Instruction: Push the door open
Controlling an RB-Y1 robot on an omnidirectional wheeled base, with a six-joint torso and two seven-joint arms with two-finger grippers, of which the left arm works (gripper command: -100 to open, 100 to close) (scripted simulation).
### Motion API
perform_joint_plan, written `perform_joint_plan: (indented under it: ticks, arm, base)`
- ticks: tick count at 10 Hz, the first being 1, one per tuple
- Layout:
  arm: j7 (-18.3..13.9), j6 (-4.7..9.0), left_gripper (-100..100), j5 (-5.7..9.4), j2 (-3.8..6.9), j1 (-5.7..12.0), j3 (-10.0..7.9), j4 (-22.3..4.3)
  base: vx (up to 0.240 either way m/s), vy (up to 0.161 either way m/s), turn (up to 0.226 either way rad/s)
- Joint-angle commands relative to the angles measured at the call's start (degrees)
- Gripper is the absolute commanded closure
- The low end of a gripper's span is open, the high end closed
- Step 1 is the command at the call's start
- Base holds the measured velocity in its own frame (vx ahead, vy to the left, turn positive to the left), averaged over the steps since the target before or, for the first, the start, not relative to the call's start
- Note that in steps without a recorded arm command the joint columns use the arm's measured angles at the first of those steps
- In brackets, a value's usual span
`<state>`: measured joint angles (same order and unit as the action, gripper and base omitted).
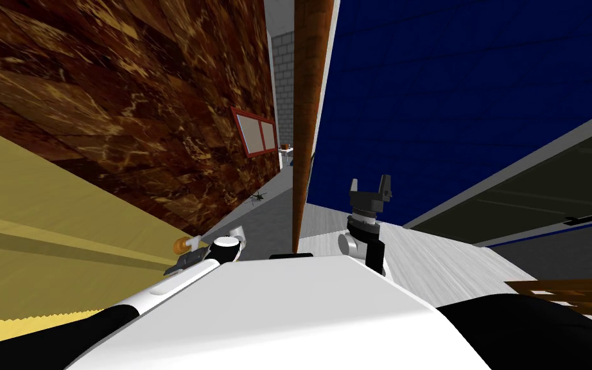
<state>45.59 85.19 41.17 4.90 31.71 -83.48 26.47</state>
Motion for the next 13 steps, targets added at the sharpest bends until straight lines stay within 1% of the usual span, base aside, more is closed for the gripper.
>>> perform_joint_plan:
  ticks: [1,2,3,12,13]
  arm:
    - [0.5,0.01,100,-0.01,-0.27,0.66,-0.05,1.6]
    - [0.5,0.01,100,-0.01,-0.27,0.66,-0.05,1.6]
    - [0.6,1.14,100,0.51,-0.54,0.89,-0.93,1.6]
    - [0.6,1.14,100,0.51,-0.54,0.89,-0.93,1.6]
    - [1.1,1.52,100,1.13,-0.28,0.48,-2.08,2.4]
  base:
    - [0.014,0.064,0.048]
    - [0.007,0.029,0.038]
    - [0.008,0.023,0.037]
    - [0.0,0.001,0.001]
    - [0.02,0.03,0.074]
